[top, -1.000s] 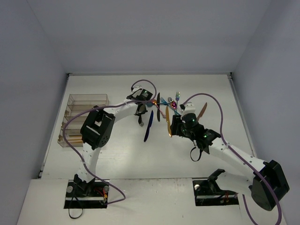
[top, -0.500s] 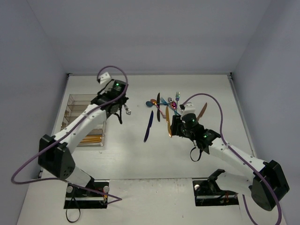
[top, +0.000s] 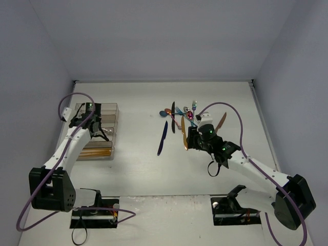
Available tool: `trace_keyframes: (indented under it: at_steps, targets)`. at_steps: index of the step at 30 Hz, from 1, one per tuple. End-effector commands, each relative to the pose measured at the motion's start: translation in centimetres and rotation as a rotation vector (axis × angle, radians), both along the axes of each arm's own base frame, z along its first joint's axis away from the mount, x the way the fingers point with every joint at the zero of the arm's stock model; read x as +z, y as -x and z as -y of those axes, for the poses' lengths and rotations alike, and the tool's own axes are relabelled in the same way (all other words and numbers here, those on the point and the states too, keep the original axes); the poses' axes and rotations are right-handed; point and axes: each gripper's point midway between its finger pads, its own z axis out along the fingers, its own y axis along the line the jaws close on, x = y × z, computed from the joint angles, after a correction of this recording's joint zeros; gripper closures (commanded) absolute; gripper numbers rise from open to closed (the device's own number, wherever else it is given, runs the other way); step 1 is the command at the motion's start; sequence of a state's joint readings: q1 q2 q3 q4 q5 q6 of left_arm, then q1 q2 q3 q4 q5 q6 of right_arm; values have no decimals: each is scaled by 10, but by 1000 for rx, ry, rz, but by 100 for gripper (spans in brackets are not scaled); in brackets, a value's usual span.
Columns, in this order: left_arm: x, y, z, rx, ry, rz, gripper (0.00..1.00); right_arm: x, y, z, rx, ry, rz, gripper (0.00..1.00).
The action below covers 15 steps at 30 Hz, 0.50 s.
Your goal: Sort the eating utensils into containers
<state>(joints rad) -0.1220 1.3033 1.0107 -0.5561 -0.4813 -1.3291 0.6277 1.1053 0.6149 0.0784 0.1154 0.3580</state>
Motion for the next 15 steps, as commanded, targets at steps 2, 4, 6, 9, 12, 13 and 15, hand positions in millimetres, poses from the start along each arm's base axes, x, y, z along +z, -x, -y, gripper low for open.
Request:
trace_keyframes:
  at_steps: [2,4,6,9,12,13,15]
  targets:
    - [7,-2,-25,173,53,88,100,9,-6,0,-3,-17,45,50]
    - [0,0,-31,220,58,88,100,8,-5,0,-2,-18,45,50]
    - [-6,0,-35,248,65,81,100,8,-4,1,-3,-21,45,50]
    - [-18,-2,-35,269,80,62,100,6,-3,2,-6,-19,46,50]
    - [-30,-1,-36,320,94,58,100,6,-2,2,-5,-19,45,50]
    - [-33,-1,-37,330,98,62,100,6,-2,3,-5,-19,45,50]
    - [-37,-4,-37,336,103,73,100,5,-2,3,-7,-17,45,50]
